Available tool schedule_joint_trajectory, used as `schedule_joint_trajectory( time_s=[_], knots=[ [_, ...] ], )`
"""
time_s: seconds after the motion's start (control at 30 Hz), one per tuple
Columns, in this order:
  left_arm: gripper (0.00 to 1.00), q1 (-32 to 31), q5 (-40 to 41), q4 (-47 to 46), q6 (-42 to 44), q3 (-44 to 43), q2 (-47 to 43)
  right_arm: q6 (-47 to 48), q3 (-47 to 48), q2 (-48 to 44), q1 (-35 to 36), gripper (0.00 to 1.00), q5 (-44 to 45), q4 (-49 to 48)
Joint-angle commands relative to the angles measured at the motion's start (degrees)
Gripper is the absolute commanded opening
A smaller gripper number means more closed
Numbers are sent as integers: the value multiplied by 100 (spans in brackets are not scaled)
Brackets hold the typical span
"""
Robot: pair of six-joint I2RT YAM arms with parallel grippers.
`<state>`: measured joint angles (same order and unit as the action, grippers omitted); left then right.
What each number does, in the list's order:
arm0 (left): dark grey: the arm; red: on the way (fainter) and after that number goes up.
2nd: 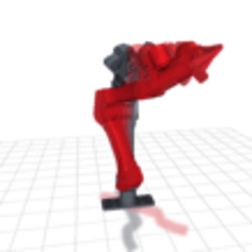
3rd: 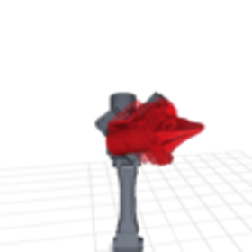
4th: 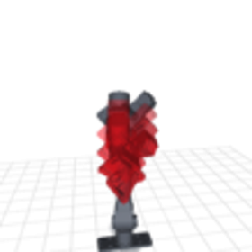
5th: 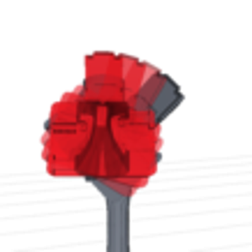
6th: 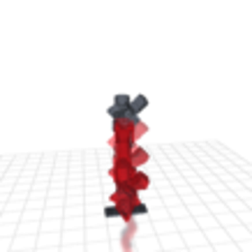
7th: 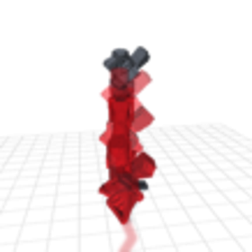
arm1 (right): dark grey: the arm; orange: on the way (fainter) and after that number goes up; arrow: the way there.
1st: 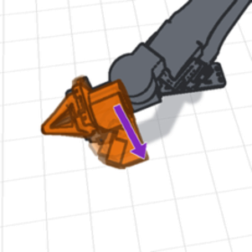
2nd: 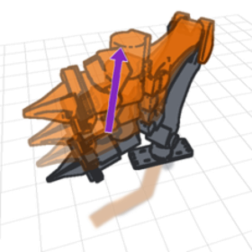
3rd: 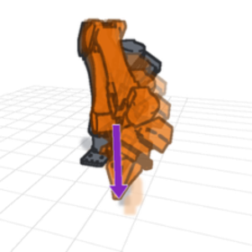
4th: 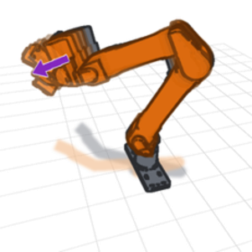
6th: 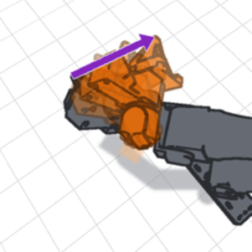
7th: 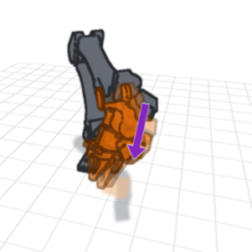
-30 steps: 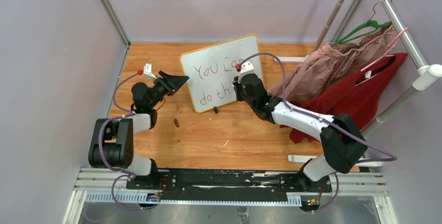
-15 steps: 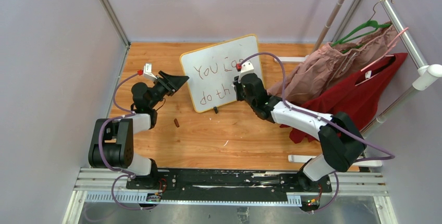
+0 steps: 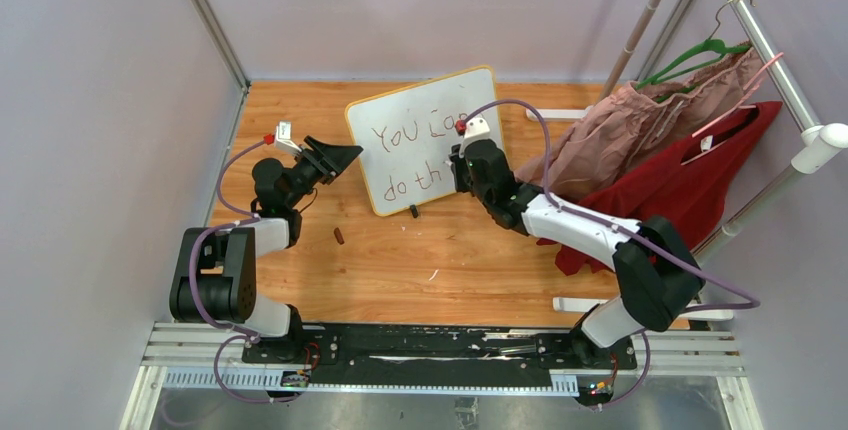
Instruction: Write a sentence on the whiteboard
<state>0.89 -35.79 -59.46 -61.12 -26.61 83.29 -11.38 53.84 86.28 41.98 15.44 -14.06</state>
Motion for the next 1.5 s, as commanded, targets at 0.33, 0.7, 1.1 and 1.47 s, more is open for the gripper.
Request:
schedule_joint_trajectory(
  time_s=[0.33,0.7,1.1,1.47],
  knots=[
    [57,-27,-77,-197,26,51,-65,-116,-243,-439,-97,0,-219,-4],
    [57,-27,-78,-197,21,51,-55,-208,-345,-316,-87,0,-371,18],
    [58,-29,-78,-189,33,51,-57,-269,-129,-144,-102,0,-197,10],
    [58,-34,-77,-197,22,51,-55,-246,-64,-108,-104,0,-96,-81]
  ],
)
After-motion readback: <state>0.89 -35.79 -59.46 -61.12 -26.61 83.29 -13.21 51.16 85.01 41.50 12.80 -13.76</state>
